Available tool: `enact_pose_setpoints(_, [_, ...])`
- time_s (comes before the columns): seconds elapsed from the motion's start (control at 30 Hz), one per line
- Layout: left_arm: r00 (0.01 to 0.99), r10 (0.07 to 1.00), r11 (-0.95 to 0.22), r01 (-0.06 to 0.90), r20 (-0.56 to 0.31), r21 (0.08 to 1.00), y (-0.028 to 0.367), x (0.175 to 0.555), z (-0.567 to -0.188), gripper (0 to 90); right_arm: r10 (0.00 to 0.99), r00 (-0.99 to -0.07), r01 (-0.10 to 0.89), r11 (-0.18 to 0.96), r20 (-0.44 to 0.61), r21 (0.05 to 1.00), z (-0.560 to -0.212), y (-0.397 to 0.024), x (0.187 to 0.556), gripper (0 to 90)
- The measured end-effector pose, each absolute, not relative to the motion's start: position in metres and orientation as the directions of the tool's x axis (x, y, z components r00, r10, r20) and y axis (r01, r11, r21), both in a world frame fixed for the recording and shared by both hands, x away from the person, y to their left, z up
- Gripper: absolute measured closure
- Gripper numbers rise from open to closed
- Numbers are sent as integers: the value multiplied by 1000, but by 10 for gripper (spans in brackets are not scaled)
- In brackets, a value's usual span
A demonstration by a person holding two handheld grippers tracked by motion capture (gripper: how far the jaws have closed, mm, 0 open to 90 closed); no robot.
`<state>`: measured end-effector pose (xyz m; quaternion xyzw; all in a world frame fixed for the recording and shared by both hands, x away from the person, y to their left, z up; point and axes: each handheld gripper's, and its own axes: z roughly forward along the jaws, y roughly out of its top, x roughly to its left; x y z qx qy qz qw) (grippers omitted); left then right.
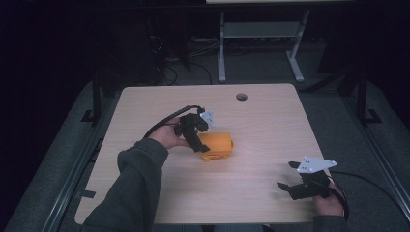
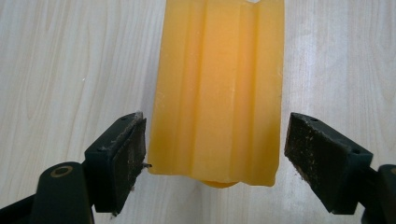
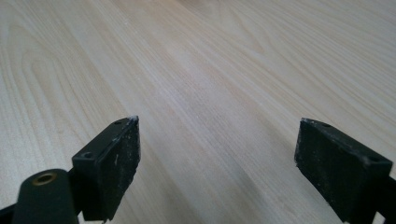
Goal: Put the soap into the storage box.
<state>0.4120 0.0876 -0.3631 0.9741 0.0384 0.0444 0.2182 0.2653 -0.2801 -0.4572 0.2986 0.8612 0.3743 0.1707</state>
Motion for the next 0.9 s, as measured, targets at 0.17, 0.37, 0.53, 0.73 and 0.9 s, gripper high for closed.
enact_pose_setpoints(0.17, [991,99,-901,54,84,429,87,409,-361,202,649,-758,390,534,-68,750,-457,-281,265,137])
enact_pose_setpoints(0.37, [989,111,-899,58,97,435,93,405,-357,193,650,-757,392,535,-68,748,-457,-281,265,137])
enact_pose_setpoints(0.53, [987,124,-894,66,103,444,102,399,-357,194,650,-757,393,538,-70,746,-457,-281,265,137])
enact_pose_setpoints(0.73, [983,147,-886,83,106,457,113,394,-357,190,651,-755,393,542,-75,743,-458,-280,265,137])
enact_pose_setpoints(0.9, [981,168,-876,101,101,472,122,390,-355,188,657,-751,398,532,-68,747,-458,-280,265,137])
